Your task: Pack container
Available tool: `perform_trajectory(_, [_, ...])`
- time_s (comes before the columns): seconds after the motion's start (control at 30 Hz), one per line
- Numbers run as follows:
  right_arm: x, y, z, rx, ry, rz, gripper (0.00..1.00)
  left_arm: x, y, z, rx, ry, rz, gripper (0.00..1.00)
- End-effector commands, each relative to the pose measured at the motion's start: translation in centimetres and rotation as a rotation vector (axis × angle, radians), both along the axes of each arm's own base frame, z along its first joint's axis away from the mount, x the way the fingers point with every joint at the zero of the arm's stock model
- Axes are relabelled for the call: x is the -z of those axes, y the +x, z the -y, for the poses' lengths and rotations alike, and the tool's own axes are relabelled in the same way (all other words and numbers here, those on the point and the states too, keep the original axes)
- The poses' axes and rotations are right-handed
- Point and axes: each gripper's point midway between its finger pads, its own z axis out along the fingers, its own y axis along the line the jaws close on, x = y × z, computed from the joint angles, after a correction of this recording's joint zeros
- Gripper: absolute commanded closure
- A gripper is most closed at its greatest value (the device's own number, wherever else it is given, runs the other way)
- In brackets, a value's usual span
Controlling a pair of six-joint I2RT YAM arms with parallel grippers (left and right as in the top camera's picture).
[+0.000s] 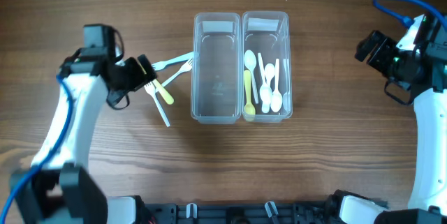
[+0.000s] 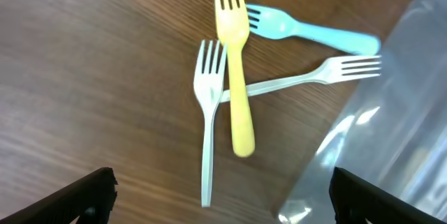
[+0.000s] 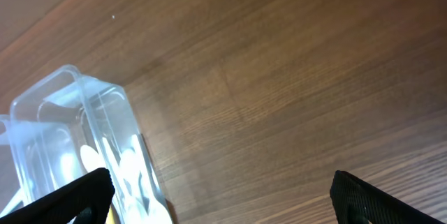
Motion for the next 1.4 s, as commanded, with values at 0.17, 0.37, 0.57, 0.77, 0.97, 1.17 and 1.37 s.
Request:
perform_trajectory(0.17, [1.7, 0.3, -0.1, 0.007, 0.030, -0.053, 0.00, 6.9, 0.5, 2.1, 0.132, 0.074, -0.160, 0.14])
perform_trajectory(0.37, [3.0, 0.3, -0.1, 0.007, 0.042, -0.096, 0.00, 9.4, -0.1, 1.1, 0.122, 0.148, -0.236, 0.32])
perform_trajectory(0.57, [4.1, 0.4, -0.1, 0.008, 0.052, -0.132, 0.00, 9.7, 0.0, 1.1, 0.106, 0.150, -0.240, 0.38])
perform_trajectory(0.77, [4.4, 0.4, 0.0, 0.008, 0.055, -0.142, 0.00, 9.8, -0.1, 0.7, 0.104, 0.168, -0.245, 0.43])
perform_trajectory(0.97, [4.4, 0.4, -0.1, 0.008, 0.056, -0.143, 0.00, 10.3, -0.3, 0.7, 0.105, 0.169, -0.260, 0.62])
perform_trajectory(1.17, [4.5, 0.2, -0.1, 0.005, 0.055, -0.151, 0.00, 11.1, -1.1, 0.7, 0.107, 0.169, -0.275, 0.61])
perform_trajectory(1.37, [4.5, 0.2, -0.1, 0.005, 0.056, -0.151, 0.00, 11.3, -1.1, 0.7, 0.106, 0.168, -0.271, 0.62])
